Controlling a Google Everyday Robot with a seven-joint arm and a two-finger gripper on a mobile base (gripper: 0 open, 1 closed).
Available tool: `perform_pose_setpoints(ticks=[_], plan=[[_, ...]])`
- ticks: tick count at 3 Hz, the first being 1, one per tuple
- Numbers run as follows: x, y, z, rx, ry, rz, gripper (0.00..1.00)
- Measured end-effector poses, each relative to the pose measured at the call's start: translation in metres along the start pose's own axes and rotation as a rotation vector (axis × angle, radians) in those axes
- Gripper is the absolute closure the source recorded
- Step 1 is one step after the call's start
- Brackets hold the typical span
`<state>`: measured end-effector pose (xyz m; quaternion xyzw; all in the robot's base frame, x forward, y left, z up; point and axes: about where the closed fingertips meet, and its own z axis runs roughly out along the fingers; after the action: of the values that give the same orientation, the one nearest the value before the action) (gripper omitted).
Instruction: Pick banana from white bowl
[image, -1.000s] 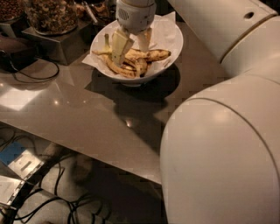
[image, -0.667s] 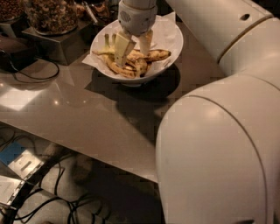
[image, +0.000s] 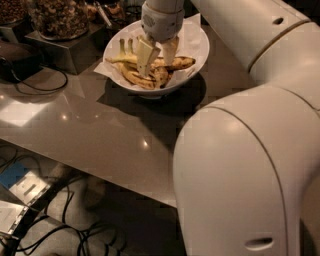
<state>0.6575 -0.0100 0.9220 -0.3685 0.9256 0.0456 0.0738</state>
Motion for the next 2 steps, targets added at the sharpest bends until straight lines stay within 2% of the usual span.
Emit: perform_pose_setpoints(ticks=[2], plan=[[0.003, -0.0082, 0.0141, 0.0, 0.031, 0.011, 0.41]])
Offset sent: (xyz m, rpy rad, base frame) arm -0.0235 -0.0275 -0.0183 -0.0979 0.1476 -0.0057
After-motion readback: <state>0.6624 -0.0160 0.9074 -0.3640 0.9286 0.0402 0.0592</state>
